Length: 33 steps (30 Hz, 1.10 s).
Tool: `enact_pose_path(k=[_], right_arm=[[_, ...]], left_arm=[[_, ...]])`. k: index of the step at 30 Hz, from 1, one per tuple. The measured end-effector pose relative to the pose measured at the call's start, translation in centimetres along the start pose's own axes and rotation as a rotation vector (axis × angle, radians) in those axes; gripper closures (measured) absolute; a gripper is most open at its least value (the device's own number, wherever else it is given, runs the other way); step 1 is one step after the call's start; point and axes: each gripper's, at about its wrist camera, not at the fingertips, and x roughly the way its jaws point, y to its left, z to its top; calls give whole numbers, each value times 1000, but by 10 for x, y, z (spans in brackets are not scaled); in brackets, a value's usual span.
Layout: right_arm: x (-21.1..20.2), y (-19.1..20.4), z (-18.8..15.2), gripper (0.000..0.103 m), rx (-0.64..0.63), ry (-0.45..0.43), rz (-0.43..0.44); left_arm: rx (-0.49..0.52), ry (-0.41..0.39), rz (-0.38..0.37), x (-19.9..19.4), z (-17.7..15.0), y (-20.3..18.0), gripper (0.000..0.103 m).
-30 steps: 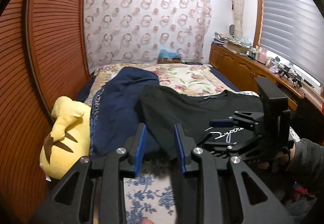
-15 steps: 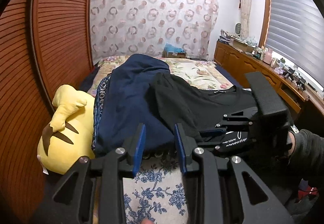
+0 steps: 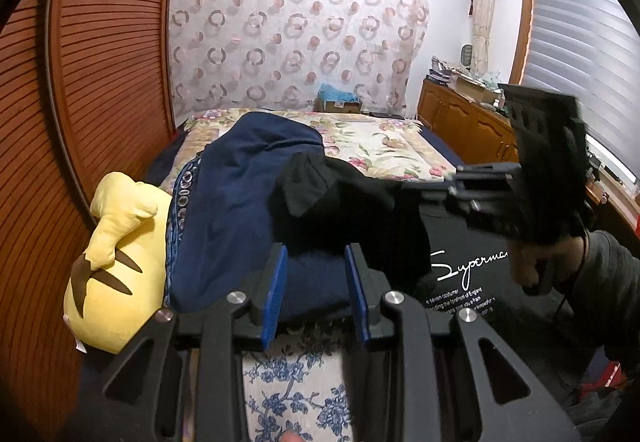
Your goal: Fold small clothes
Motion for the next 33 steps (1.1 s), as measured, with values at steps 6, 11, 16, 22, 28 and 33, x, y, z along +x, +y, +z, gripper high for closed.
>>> enact_pose_path(k=[6,11,16,22,28,33], right_arm=[[10,-72,-3,101,178,77,-195],[25,-92,-14,75,208,146,-230],[0,-101,-19,47,212,91,-249],[-60,-115,-45,47,250,63,-313],[-143,-130,-96,47,316,60,-453],[-201,-147,-148,47,376,111,-605]], left_arm=[[4,17,-12,13,12,-7,75],[20,43,-22,29,20,-17,75],[43,60,-54,44,29,-34,75],[78,99,-100,70,30,-66,74],[144,167,-147,103,19,-106,74],[179,206,-139,127,11,-131,74]])
